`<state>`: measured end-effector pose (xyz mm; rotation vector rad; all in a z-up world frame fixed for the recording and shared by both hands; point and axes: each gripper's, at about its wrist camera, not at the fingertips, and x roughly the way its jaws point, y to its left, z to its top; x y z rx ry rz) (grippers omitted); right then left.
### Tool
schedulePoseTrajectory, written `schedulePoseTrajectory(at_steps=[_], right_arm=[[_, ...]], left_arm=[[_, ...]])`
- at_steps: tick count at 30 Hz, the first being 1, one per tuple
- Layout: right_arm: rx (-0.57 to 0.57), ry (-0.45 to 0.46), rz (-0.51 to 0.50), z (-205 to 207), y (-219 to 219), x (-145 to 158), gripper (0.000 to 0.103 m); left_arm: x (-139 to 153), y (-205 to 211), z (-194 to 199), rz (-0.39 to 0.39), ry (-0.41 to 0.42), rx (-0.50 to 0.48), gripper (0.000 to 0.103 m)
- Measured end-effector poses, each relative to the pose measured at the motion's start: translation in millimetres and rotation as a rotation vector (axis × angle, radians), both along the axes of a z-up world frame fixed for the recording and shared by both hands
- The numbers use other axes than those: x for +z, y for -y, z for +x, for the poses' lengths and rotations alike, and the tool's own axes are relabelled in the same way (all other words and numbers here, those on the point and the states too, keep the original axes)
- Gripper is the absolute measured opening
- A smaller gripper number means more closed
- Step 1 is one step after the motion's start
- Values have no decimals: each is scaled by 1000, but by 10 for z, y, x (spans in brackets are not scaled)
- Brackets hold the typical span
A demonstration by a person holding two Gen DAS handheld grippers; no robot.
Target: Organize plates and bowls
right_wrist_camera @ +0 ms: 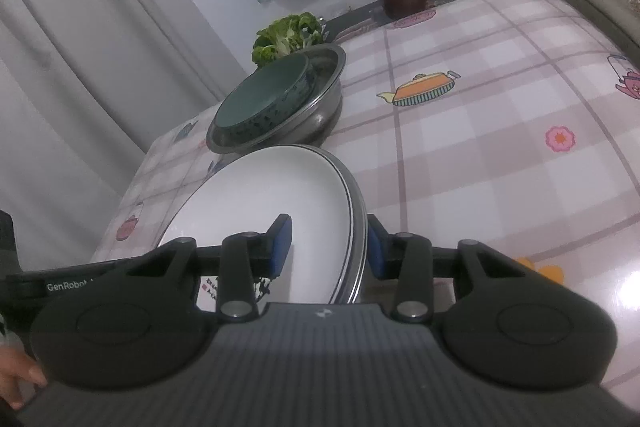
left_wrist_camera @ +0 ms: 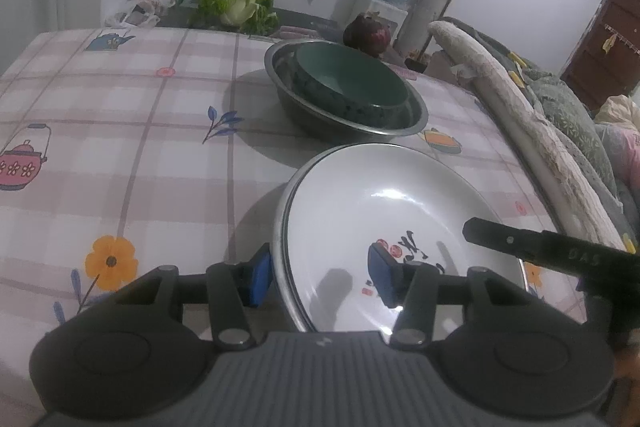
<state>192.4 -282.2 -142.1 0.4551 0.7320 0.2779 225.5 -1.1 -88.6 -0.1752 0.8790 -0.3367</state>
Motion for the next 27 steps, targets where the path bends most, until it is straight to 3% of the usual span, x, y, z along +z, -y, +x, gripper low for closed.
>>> schedulePoseTrajectory(at_steps=[11, 20, 24, 27], right_arm=[[8, -27, -22, -305, -8, 51, 40], [15, -16, -112, -607, -147, 86, 43], [16, 3, -138, -628, -174, 150, 51], [11, 36, -170, -643, -157, 248, 63]], left_arm=[[33, 21, -304, 17, -29, -13, 52], [35, -3, -503, 16, -22, -24, 52], [88, -5, -547, 68, 20, -18, 68], [161, -41, -556, 99, 57, -2, 72]])
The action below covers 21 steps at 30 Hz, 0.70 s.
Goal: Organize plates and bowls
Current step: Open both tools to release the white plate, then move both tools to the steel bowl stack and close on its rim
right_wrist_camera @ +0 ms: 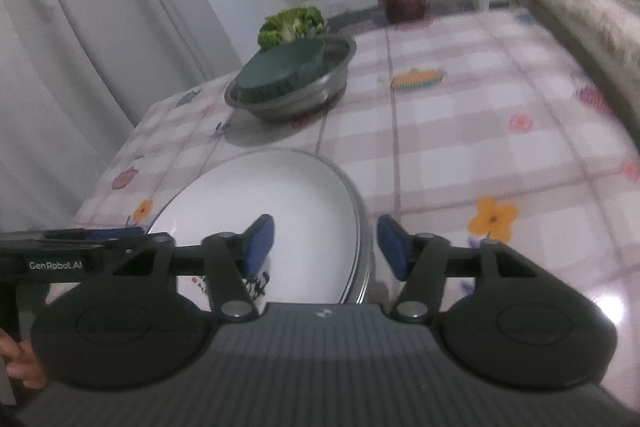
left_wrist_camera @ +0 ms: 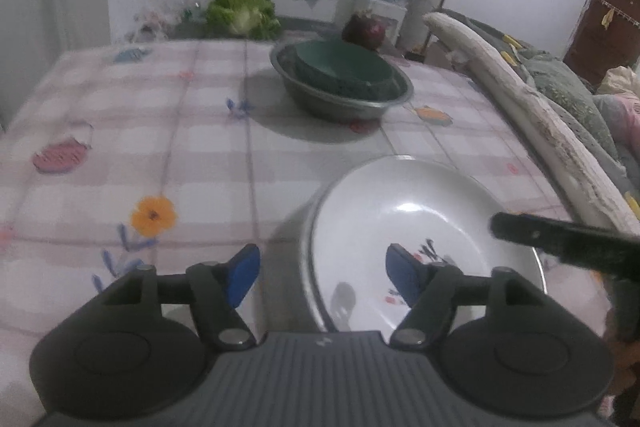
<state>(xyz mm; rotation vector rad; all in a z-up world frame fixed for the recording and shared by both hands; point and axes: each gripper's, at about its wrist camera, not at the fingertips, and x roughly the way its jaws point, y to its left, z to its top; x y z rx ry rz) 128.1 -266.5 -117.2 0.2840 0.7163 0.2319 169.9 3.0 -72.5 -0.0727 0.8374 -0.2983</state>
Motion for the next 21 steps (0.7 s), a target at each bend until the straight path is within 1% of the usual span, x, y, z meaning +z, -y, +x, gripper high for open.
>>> schedulePoseTrajectory(at_steps=[1, 2, 5, 6, 7, 8, 10, 14, 17, 19, 20, 21], right_arm=[[-3, 10, -10, 13, 12, 35, 68], [-5, 18, -16, 25, 28, 71, 69], [-5, 41, -13, 116, 98, 194, 69], [0, 50, -8, 165, 124, 244, 69], [6, 59, -1, 231, 148, 297, 69], [11, 68, 2, 285, 166, 337, 69], [18, 80, -1, 444, 199, 419, 69], [16, 85, -9, 811, 237, 504, 69], [15, 79, -6, 1127, 265, 519, 69], [11, 64, -1, 1355, 283, 498, 68], [9, 58, 0, 1446, 282, 477, 67], [10, 49, -2, 1554, 284, 455, 66]], left_arm=[[31, -18, 13, 2, 10, 5, 72], [60, -35, 35, 3, 20, 10, 72], [186, -64, 133, 16, 64, 20, 74], [230, -66, 178, 20, 79, 21, 76], [275, -67, 229, 24, 97, 23, 81], [320, -68, 286, 27, 119, 27, 82], [391, -63, 434, 33, 146, 37, 83], [436, -61, 808, 29, 169, 66, 83], [410, -46, 1100, 36, 184, 83, 80], [371, -22, 1270, 51, 183, 86, 74], [342, -5, 1351, 58, 180, 85, 73], [313, 6, 1430, 59, 174, 87, 69]])
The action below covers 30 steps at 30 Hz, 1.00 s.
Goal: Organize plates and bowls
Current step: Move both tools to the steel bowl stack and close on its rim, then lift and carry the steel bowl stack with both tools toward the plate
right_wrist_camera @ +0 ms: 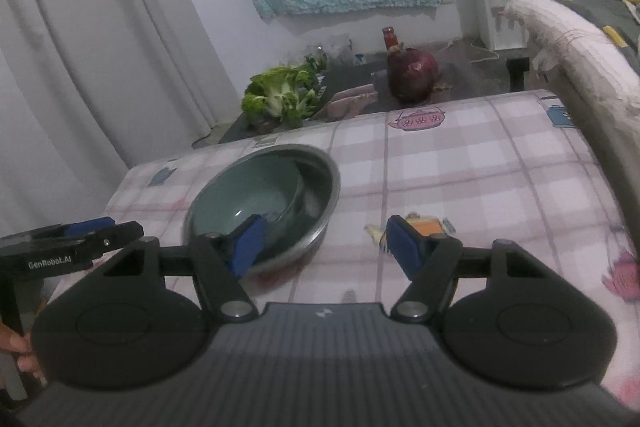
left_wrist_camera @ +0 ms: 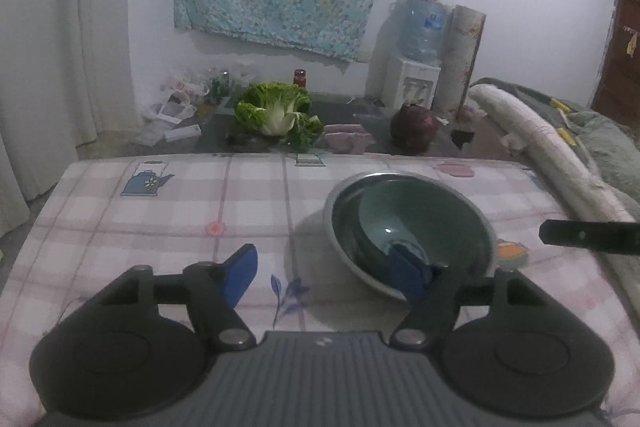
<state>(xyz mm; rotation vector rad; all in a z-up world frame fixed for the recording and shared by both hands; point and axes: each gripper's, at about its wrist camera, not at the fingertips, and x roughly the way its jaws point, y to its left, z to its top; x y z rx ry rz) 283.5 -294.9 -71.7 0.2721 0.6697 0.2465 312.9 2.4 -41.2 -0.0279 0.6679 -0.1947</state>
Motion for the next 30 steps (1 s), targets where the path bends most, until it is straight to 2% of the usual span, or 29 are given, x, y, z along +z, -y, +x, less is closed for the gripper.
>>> schedulePoseTrajectory(at_steps=[1, 8, 10, 18, 21, 23, 24, 26, 30], right_arm=[[0, -8, -3, 89, -9, -23, 62], [19, -58, -2, 556, -88, -224, 48], [26, -70, 1, 642, -106, -277, 46], [44, -126, 9, 910, -149, -492, 31], [50, -144, 28, 986, -162, -568, 26], [60, -149, 47, 1031, -184, -597, 15], [71, -148, 53, 1037, -204, -601, 13], [71, -141, 35, 1028, -245, -600, 13], [75, -157, 75, 968, -194, -601, 12]], left_arm=[[-31, -3, 55, -2, -6, 0, 64], [-235, -44, 410, -73, -85, -11, 51], [-299, -56, 457, -79, -103, -16, 42], [-426, -63, 638, -99, -133, -27, 41], [-441, -63, 691, -125, -149, -37, 31], [-439, -33, 705, -133, -152, -48, 21], [-437, -16, 712, -135, -154, -54, 15], [-429, 16, 703, -122, -154, -48, 15], [-416, 20, 659, -144, -174, -52, 14]])
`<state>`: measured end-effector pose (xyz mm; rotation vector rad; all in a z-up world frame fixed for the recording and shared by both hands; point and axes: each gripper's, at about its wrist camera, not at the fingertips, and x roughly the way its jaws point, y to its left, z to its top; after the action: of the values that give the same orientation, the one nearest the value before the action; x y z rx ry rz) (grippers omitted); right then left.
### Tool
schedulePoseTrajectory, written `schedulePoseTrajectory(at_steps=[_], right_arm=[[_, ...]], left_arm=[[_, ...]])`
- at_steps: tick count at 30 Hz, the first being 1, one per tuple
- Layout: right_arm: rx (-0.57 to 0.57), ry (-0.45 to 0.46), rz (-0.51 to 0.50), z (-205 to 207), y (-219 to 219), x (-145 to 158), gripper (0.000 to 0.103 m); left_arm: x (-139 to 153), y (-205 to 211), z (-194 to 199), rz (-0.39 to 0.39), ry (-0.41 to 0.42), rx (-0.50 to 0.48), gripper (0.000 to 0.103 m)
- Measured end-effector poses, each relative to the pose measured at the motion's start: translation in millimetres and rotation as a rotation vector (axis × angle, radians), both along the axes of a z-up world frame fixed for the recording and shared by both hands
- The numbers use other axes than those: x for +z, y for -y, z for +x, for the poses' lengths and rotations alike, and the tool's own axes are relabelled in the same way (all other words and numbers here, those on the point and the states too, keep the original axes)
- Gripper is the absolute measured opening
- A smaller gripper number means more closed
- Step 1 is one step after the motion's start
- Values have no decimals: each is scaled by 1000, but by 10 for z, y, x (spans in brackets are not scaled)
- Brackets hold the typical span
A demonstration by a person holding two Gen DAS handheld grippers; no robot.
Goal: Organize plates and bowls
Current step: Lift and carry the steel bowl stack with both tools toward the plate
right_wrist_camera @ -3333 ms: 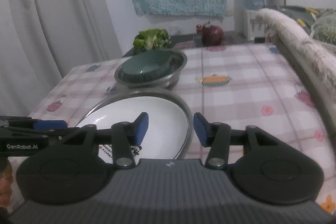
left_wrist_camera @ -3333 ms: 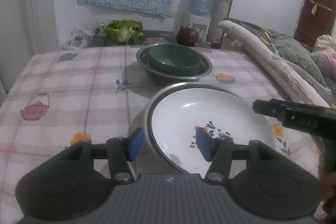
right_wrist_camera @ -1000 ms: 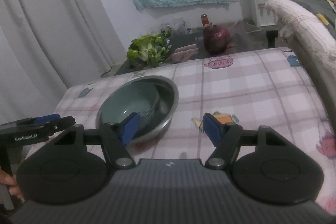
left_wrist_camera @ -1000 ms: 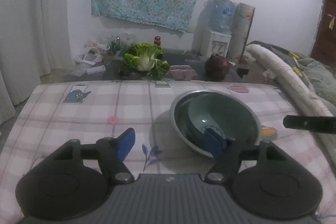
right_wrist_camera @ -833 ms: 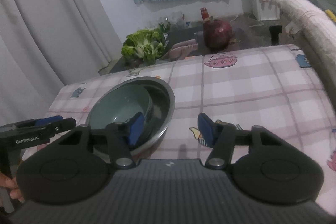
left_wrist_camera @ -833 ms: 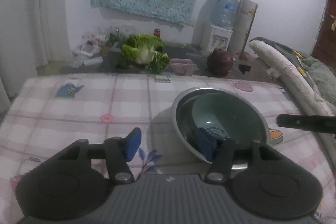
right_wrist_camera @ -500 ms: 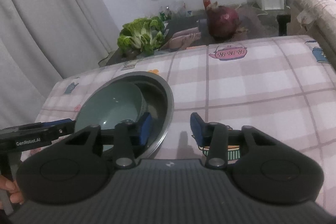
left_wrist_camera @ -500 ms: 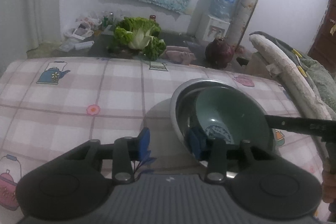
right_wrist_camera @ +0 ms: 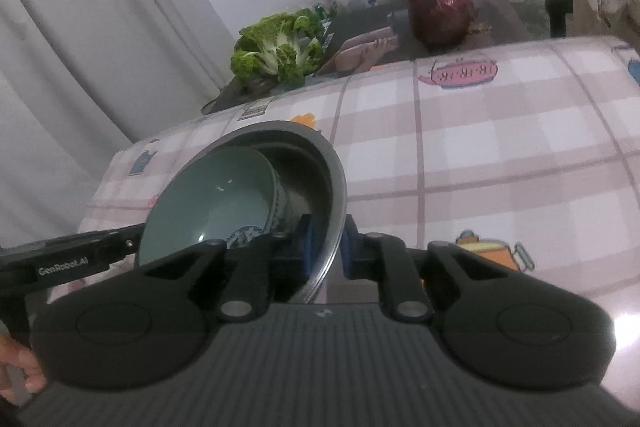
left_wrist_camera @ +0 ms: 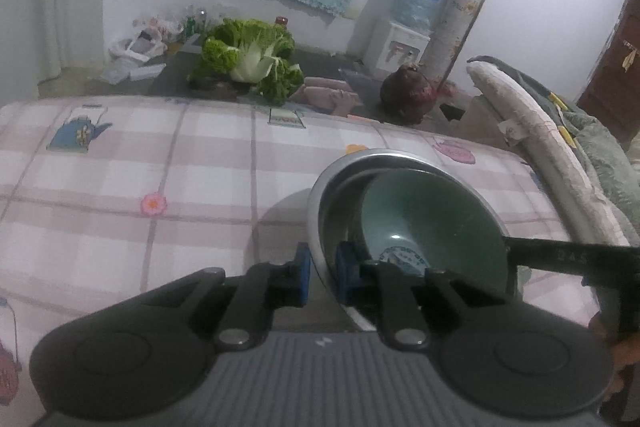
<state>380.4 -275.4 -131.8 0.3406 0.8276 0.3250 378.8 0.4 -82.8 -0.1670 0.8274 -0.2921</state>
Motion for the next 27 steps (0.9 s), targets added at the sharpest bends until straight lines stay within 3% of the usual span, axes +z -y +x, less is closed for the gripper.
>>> schedulePoseTrajectory(at_steps=[11, 27], right_arm=[[52, -29, 8, -400, -2, 37, 14], [17, -22, 62, -353, 20, -63, 13]], left_arm=[[26, -21, -348, 37, -7, -35, 15], [-67, -11, -309, 3, 8, 3, 13]])
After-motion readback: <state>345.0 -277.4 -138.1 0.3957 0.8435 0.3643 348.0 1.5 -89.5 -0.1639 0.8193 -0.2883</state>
